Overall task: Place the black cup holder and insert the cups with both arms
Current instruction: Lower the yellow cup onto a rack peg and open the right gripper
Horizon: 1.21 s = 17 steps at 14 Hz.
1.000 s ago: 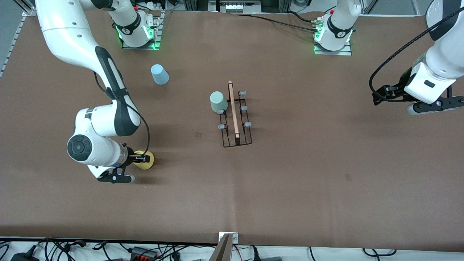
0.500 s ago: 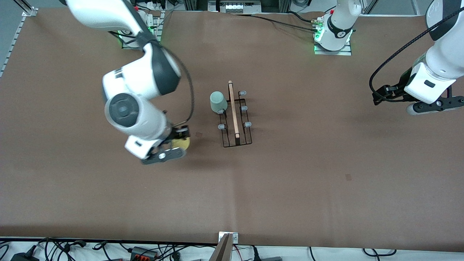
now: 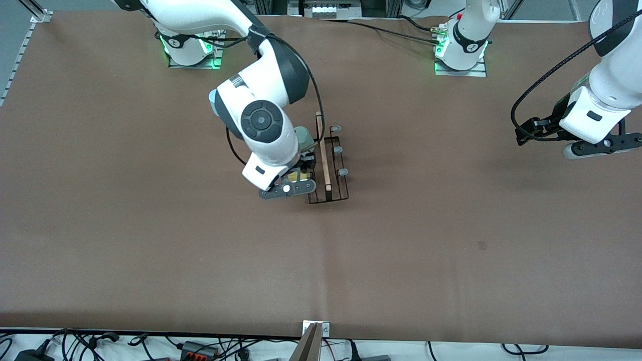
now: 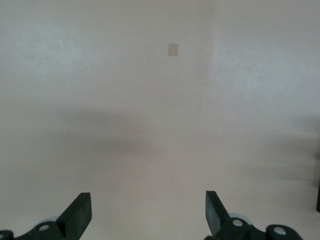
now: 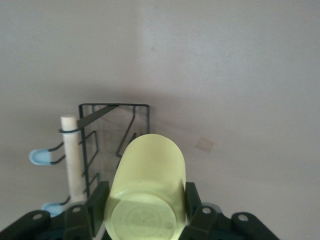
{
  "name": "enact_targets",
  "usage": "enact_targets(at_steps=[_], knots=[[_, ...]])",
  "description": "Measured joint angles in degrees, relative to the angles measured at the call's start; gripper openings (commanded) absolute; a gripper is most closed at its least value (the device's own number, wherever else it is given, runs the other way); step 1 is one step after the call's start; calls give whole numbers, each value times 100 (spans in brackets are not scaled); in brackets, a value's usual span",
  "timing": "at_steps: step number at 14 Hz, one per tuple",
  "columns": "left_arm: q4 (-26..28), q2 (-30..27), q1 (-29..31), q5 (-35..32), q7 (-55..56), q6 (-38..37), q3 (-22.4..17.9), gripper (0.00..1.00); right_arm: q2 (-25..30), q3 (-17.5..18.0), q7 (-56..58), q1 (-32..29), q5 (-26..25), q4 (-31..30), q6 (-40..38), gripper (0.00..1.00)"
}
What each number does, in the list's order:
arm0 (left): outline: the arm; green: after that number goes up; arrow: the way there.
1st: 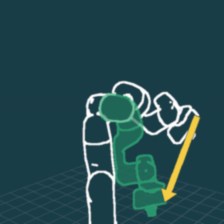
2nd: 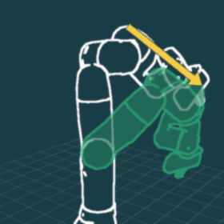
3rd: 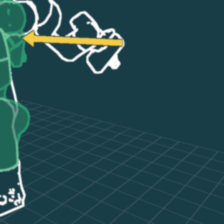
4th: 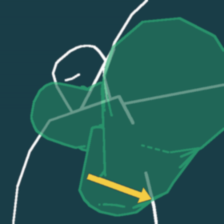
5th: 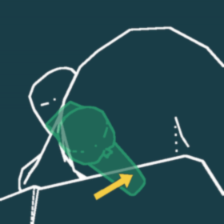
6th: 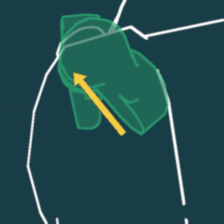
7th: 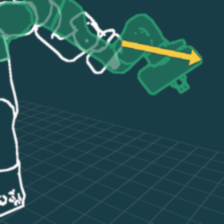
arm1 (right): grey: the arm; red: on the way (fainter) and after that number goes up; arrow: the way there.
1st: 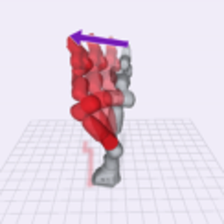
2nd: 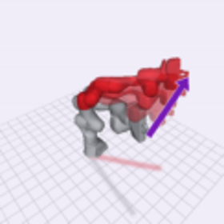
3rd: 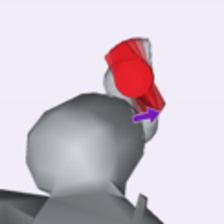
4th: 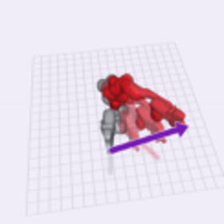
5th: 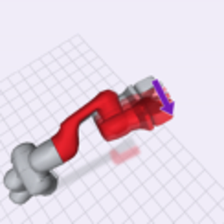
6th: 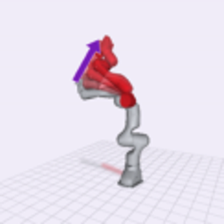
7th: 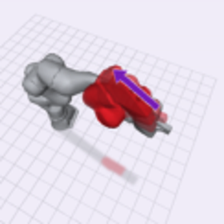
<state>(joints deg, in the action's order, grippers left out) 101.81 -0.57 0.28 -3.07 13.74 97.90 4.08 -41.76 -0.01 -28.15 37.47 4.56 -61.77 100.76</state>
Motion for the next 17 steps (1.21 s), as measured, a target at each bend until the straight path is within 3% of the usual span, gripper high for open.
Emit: enact_targets(at_steps=[14, 15, 16, 17], knots=[[0, 0, 0, 0, 0, 0, 0, 100, -555, -7, -446, 264, -1, -1, 437, 23], [0, 0, 0, 0, 0, 0, 0, 100, -589, -8, -446, 264, -1, -1, 456, 51], [0, 0, 0, 0, 0, 0, 0, 100, -601, -14, -446, 262, -3, 1, 471, 100], [0, 0, 0, 0, 0, 0, 0, 100, -604, -17, -446, 259, -3, 1, 471, 100]])
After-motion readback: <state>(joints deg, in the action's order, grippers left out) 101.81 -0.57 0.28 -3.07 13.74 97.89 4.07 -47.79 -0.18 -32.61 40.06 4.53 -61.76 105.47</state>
